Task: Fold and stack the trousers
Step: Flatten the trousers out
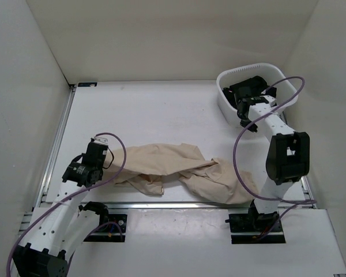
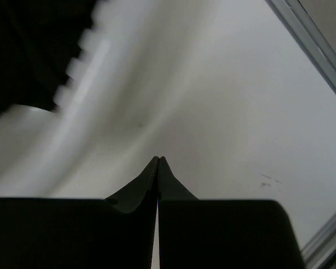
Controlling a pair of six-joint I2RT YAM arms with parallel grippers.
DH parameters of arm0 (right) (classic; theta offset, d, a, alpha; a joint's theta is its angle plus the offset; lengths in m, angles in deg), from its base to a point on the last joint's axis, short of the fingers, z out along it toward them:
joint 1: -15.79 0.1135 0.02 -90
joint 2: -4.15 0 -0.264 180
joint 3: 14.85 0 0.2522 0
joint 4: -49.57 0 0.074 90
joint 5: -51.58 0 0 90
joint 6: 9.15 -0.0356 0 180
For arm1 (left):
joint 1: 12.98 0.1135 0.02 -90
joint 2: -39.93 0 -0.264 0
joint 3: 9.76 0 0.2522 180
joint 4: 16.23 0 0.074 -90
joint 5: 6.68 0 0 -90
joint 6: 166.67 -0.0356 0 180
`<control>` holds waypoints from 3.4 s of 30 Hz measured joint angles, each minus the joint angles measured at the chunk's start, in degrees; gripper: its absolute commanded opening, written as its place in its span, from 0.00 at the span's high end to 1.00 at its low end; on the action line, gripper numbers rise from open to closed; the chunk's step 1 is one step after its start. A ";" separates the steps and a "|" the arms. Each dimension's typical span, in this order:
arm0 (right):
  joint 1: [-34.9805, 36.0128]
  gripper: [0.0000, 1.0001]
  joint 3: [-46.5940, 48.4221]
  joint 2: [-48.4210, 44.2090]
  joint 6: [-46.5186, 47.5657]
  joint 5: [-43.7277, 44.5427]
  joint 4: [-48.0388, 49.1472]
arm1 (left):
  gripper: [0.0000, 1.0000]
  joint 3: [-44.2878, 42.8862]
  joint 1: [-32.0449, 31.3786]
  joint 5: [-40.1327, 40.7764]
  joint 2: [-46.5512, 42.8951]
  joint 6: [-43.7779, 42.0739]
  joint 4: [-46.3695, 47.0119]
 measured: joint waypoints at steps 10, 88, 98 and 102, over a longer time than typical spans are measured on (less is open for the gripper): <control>-2.43 1.00 17.84 13.42 2.82 -5.44 4.46 | 0.86 0.00 0.39 0.17 1.97 0.00 0.42; 10.88 0.06 -37.99 -47.56 -11.80 -26.91 0.72 | 0.86 5.95 19.02 -11.30 -2.29 -0.11 -4.63; 13.05 0.87 -33.27 -23.87 -8.35 -27.74 9.68 | 0.86 8.96 18.99 -8.41 -4.94 -0.11 -3.80; 12.55 1.00 -26.82 -20.41 -8.48 -23.82 6.14 | 0.86 9.79 18.97 -4.20 -6.21 -0.09 -0.61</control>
